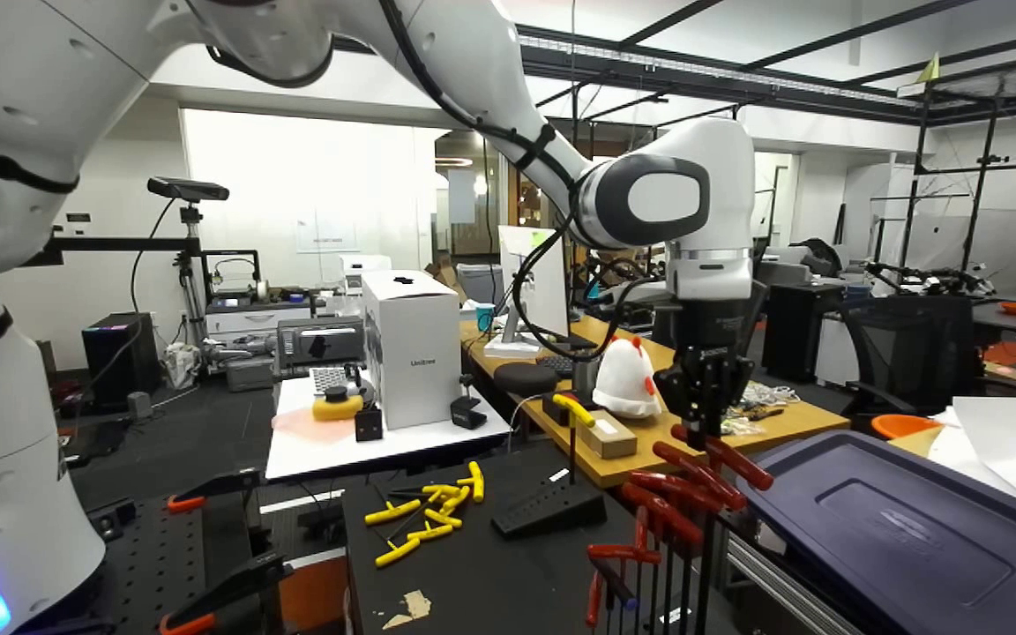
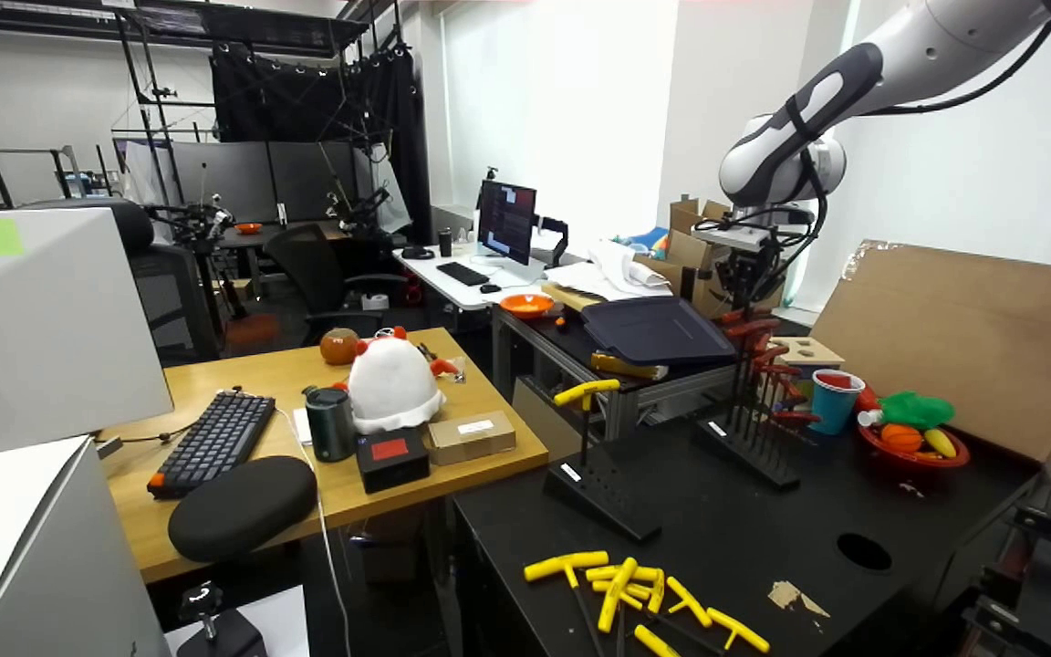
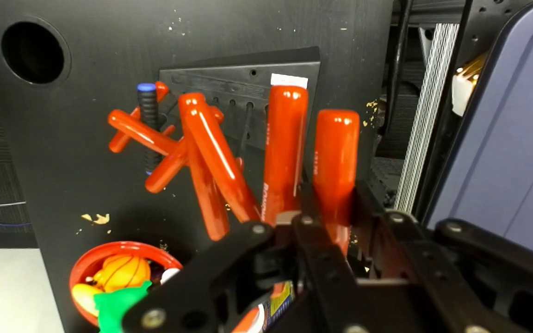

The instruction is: Remove the longest red wrench from the holder and place it on the table

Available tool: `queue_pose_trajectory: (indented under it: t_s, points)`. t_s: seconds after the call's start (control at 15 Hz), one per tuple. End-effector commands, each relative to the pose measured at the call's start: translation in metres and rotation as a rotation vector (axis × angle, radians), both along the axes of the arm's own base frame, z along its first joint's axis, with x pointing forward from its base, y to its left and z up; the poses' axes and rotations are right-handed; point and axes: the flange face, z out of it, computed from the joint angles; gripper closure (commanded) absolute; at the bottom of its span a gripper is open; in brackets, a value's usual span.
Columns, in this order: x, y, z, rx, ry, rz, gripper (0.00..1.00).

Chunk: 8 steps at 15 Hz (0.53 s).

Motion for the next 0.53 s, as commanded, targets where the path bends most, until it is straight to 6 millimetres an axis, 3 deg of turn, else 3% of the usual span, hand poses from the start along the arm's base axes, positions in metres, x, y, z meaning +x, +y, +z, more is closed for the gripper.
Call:
queue_pose_trajectory:
  t_s: [0.0, 0.47]
  points:
    - [0.001, 0.008, 0.006, -0.013, -0.006, 0.032, 0.94]
    - [0.009, 0.030, 0.024, -0.089, 0.012, 0.121, 0.94]
